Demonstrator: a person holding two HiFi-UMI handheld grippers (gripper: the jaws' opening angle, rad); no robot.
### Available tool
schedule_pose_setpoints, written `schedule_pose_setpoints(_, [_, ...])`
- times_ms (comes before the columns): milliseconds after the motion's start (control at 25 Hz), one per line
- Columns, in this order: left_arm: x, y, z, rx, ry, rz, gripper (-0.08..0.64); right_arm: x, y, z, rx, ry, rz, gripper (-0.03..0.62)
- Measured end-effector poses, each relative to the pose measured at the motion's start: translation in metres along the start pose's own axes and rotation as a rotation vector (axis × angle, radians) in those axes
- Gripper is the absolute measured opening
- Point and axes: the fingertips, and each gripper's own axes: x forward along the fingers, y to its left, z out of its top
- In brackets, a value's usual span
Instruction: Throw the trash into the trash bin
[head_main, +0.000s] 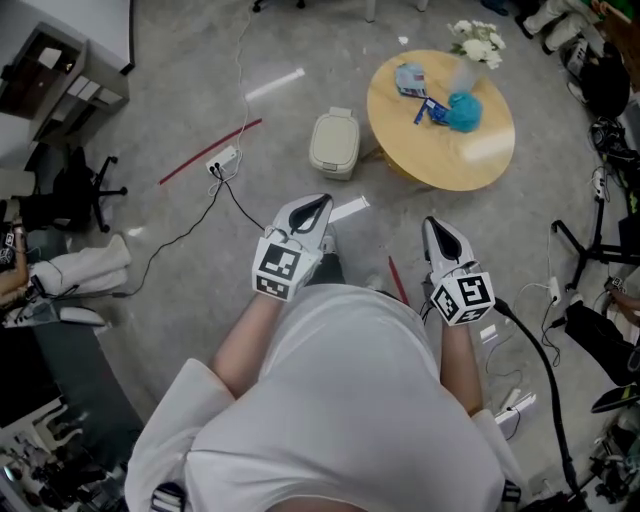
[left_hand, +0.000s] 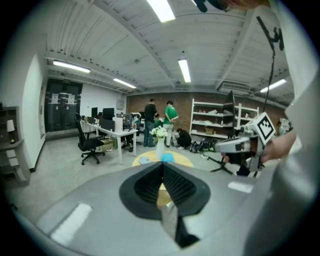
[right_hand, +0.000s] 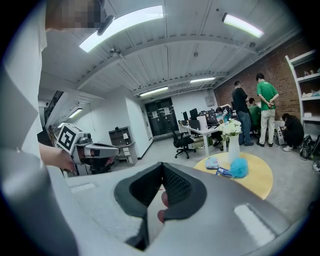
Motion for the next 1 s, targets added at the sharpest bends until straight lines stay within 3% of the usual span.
schedule_pose_setpoints(1000, [0.048,0.143,-0.007,0.044,0.047,-0.164,0.005,0.13,0.022,0.025,0.035,0.029,-0.107,0.0])
